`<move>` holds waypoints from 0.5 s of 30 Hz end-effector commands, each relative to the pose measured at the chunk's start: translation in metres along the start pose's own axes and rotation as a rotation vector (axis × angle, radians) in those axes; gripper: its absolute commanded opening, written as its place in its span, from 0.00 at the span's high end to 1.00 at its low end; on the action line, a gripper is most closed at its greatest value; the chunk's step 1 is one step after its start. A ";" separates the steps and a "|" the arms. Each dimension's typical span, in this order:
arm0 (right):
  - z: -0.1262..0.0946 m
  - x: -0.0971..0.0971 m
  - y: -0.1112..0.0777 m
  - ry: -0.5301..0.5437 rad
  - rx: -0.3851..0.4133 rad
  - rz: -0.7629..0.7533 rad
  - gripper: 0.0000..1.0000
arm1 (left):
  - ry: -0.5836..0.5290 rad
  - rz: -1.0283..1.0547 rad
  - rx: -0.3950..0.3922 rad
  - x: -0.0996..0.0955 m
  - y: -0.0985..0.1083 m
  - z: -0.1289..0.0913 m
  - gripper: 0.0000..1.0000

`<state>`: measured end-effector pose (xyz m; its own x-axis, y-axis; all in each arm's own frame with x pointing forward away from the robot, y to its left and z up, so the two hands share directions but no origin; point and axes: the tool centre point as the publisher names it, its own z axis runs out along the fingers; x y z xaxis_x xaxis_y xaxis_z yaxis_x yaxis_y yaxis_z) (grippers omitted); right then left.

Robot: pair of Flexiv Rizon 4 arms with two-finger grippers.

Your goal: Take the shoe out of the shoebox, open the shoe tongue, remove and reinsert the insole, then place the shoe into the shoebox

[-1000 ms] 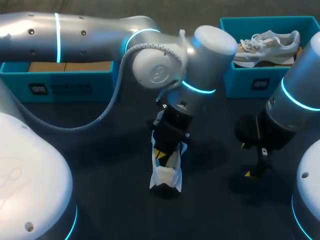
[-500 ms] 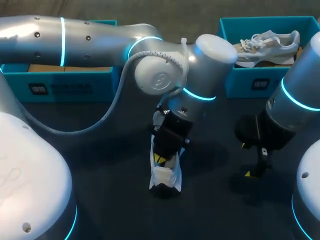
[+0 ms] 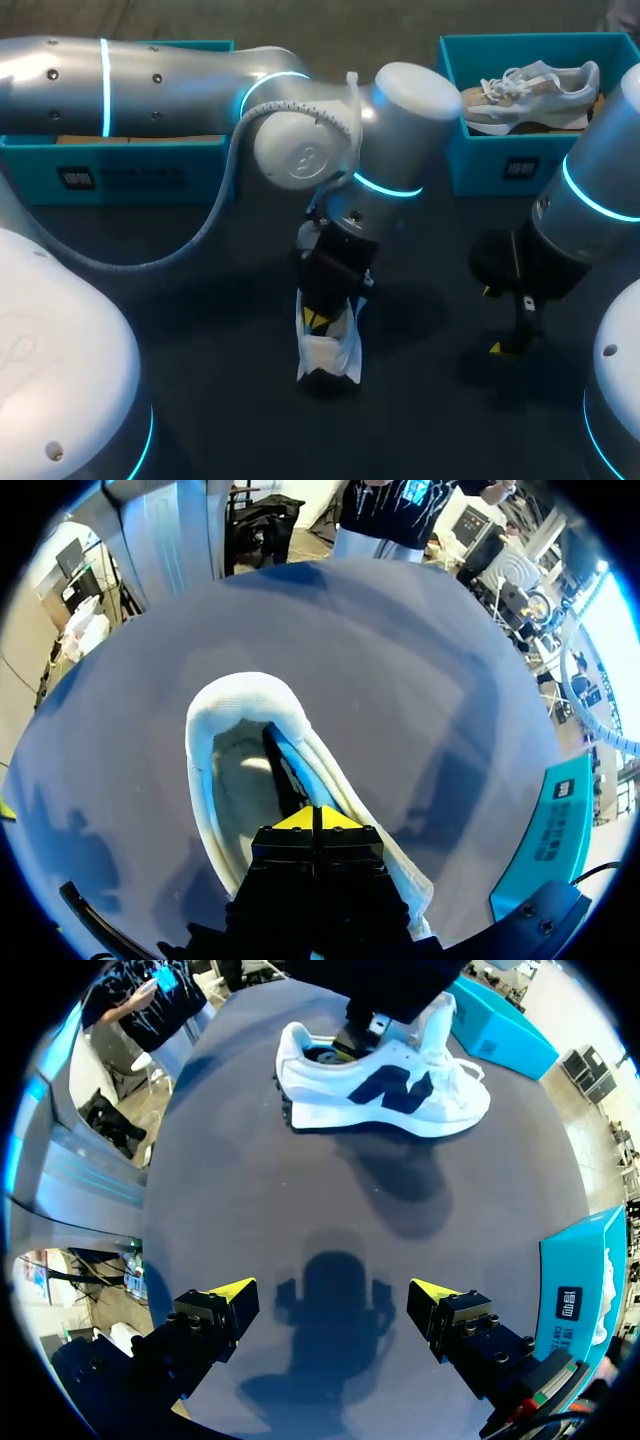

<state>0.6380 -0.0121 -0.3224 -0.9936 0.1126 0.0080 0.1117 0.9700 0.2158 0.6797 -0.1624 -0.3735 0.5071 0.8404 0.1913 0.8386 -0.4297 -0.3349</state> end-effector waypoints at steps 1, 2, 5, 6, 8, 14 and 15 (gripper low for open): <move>0.000 0.002 -0.001 -0.003 -0.001 0.000 0.00 | 0.003 -0.001 0.006 -0.006 -0.002 0.011 1.00; 0.000 0.002 -0.001 -0.003 -0.001 0.000 0.00 | 0.002 -0.003 0.007 -0.008 -0.002 0.014 1.00; 0.000 0.002 -0.001 -0.003 -0.001 0.000 0.00 | -0.004 -0.009 0.010 -0.014 -0.002 0.023 1.00; 0.000 0.002 -0.001 -0.003 -0.001 0.000 0.00 | -0.004 -0.011 0.009 -0.016 -0.002 0.026 1.00; 0.000 0.002 -0.001 -0.003 -0.001 0.000 0.00 | -0.025 -0.023 -0.007 -0.018 -0.002 0.029 1.00; 0.000 0.002 -0.001 -0.003 -0.001 0.000 0.00 | -0.061 -0.055 -0.030 -0.021 -0.003 0.038 1.00; 0.000 0.002 -0.001 -0.003 -0.001 0.000 0.00 | -0.068 -0.059 -0.036 -0.019 -0.003 0.035 1.00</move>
<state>0.6381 -0.0121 -0.3224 -0.9936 0.1125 0.0080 0.1116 0.9700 0.2158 0.6614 -0.1751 -0.4082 0.4478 0.8795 0.1609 0.8703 -0.3874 -0.3042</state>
